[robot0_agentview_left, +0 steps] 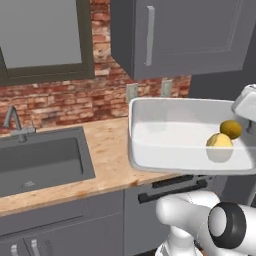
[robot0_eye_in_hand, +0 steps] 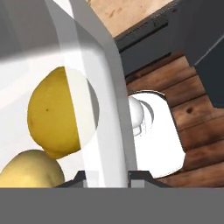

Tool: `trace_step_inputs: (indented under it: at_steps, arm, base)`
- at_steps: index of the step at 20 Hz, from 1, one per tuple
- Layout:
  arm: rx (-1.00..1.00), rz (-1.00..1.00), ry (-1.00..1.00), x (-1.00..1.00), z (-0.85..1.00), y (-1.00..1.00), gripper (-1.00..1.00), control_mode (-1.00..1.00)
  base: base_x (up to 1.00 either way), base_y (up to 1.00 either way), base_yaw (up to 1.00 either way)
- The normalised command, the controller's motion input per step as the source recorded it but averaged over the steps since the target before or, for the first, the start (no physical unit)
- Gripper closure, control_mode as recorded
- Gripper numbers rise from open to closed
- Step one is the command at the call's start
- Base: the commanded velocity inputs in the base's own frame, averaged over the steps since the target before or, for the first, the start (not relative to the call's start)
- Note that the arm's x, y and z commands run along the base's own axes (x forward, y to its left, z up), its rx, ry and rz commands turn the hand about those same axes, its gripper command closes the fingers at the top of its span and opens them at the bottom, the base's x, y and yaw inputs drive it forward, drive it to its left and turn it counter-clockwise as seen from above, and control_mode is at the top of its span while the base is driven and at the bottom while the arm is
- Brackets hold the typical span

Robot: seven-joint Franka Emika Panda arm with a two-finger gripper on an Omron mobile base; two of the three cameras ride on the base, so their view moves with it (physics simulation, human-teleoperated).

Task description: Take the lemon and potato out of the freezer and place them in the tupperware container on the counter. Then put the tupperware containing the vegetables back in the freezer.

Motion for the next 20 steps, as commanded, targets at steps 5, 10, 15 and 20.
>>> trace_step_inputs:
  at_steps: [5,10,15,20]
  arm:
    - [0.0,0.0,0.0,0.0,0.0,0.0,1.0,1.0]
    - [0.0,0.0,0.0,0.0,0.0,0.0,1.0,1.0]
    - [0.0,0.0,0.0,0.0,0.0,0.0,1.0,1.0]
    - [0.0,0.0,0.0,0.0,0.0,0.0,1.0,1.0]
  base:
    - [-1.0,0.0,-0.05]
    - [-0.97,0.0,-0.06]
    - [-0.64,-0.18,-0.03]
    - [-0.12,-0.59,0.0]
